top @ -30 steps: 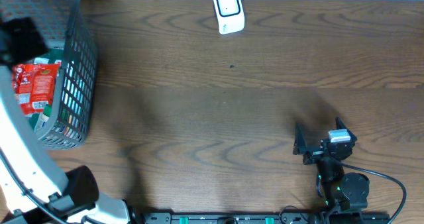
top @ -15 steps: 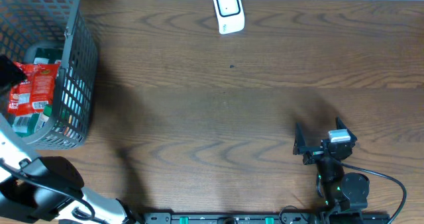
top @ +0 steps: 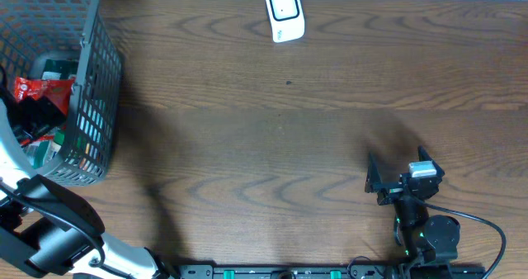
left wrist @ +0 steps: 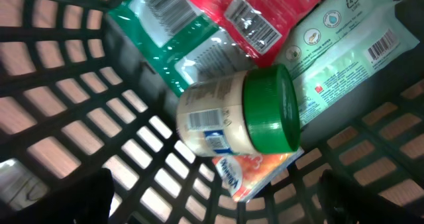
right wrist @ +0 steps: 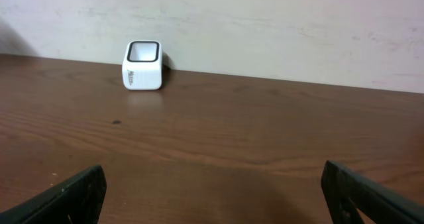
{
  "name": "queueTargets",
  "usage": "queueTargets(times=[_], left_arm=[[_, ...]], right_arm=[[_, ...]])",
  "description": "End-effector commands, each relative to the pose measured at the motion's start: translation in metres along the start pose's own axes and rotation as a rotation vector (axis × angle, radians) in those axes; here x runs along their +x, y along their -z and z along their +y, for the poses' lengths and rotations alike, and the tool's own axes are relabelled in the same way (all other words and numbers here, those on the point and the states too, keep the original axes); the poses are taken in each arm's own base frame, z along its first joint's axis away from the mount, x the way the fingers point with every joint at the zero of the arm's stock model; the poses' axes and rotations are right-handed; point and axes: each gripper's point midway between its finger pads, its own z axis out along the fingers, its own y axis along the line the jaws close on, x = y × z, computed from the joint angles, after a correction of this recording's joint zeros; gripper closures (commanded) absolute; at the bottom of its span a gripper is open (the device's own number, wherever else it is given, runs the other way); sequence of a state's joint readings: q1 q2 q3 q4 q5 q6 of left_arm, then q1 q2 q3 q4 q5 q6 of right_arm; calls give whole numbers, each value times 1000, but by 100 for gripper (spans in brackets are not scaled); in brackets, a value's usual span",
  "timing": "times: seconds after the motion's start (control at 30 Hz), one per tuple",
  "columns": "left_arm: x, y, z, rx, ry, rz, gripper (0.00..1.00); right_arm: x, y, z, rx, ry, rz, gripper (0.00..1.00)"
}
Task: Scan the item barcode
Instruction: 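Reach the left gripper into the grey basket toward the green-lidded jar, then grasp the green-lidded jar with the left gripper and lift it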
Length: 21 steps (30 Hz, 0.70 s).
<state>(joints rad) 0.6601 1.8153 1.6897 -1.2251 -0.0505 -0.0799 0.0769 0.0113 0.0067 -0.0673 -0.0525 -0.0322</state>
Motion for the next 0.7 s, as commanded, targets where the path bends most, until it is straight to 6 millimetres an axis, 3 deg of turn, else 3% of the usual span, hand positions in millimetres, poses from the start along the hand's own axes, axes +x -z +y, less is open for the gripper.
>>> queueTargets(times=[0.0,0.17,0.33,0.67], left_arm=[[5,-10,-4,21,24,23,2],[1,-23,-6,24,174,3,2],[-8,-24,-7,33,202,-32,2],[4,-42,-1,-14,381,-2,2]], right_arm=[[0,0,0,-2,-17,0,1],[0,0,0,-2,-17,0,1],[0,0,0,-1,-17,0,1],[0,0,0,-2,-17,0,1]])
